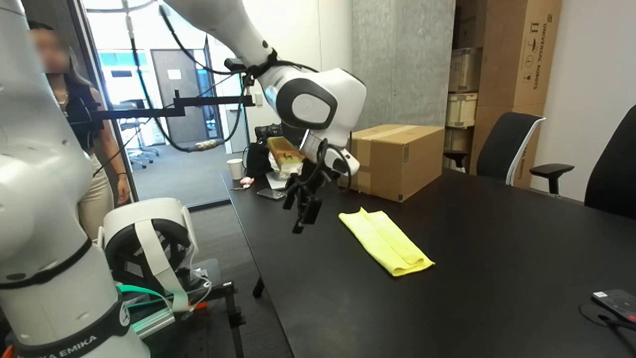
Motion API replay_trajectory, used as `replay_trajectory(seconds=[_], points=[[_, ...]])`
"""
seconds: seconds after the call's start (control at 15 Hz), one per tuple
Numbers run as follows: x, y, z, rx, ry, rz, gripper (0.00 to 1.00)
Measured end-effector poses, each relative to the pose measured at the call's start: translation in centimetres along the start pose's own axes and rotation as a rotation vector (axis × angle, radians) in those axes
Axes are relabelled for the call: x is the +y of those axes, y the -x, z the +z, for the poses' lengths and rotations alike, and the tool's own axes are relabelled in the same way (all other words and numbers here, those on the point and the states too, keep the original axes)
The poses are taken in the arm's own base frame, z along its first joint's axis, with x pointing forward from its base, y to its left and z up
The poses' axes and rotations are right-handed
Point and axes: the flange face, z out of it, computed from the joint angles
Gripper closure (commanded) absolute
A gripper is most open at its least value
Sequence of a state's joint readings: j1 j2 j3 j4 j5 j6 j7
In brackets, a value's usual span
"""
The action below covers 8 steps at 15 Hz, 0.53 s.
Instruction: Fold the cloth
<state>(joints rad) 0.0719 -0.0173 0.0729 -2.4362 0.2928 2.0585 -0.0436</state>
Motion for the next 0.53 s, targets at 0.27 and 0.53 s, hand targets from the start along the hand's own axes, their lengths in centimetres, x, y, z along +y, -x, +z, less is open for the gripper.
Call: replay_trajectory(seconds=[0.27,0.53], points=[[5.5,5.9,0.9,0.051,0.004,0.048,0.00],[11.9,10.0,-0.2,0.108,0.179,-0.033,0.00]])
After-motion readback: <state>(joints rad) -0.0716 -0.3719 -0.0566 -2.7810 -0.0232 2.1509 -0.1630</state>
